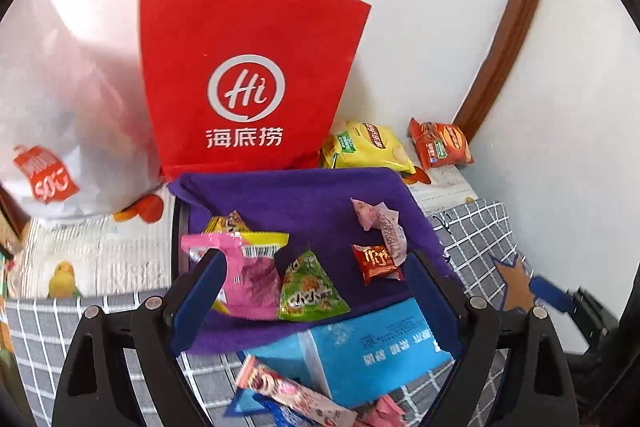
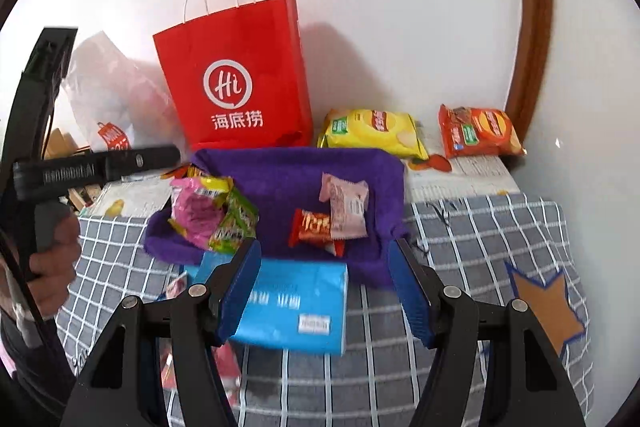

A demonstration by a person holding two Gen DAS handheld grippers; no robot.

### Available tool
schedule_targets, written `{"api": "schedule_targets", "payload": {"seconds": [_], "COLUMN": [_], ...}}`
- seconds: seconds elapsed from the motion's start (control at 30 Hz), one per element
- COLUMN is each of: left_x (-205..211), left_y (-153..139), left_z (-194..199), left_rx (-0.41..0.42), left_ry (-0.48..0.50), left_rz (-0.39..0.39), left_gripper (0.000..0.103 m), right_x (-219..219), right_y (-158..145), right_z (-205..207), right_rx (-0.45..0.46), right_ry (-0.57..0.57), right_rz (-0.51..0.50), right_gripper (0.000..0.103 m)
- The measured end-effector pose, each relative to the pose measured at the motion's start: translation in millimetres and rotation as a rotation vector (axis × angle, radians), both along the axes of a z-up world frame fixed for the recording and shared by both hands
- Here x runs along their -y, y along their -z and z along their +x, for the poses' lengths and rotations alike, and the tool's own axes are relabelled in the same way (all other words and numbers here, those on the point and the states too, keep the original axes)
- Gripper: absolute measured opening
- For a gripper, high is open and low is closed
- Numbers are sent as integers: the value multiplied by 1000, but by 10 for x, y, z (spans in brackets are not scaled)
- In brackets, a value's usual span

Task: Organize snacks
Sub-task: 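Withdraw both tools toward the remaining snacks beside the blue tissue pack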

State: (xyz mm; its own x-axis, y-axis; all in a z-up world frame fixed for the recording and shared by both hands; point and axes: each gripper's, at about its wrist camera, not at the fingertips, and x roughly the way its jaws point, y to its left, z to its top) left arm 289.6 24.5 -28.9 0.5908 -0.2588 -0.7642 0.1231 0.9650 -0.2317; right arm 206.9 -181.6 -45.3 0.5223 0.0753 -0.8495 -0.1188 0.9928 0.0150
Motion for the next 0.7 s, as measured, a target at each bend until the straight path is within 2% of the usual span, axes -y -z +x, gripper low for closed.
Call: {"api": "schedule_targets", "payload": {"seconds": [0.1, 0.2, 0.47, 0.57, 0.7], "left_x": [-17, -80, -482, -616, -685], "left_y": [8, 35, 249, 365, 504], "left_z": [-122, -270, -667, -806, -965], "left_rx": [-24, -36, -101, -122, -150], "left_ry": [18, 0, -90, -115, -121], "left_rz": [-32, 4, 10, -4, 37], "left_gripper": [90, 89, 89, 89, 89], "right_x": [-24, -103, -460, -585, -712], "right_y": [-19, 40, 382, 532, 731], "right_z": [-144, -249, -563, -645, -697], "right_rx": [2, -26, -138, -169, -206], "right_ry": [13, -18, -127, -147, -143], "right_rz": [-28, 10, 101, 135, 160], "right_gripper": [66, 66, 66, 72, 74]}}
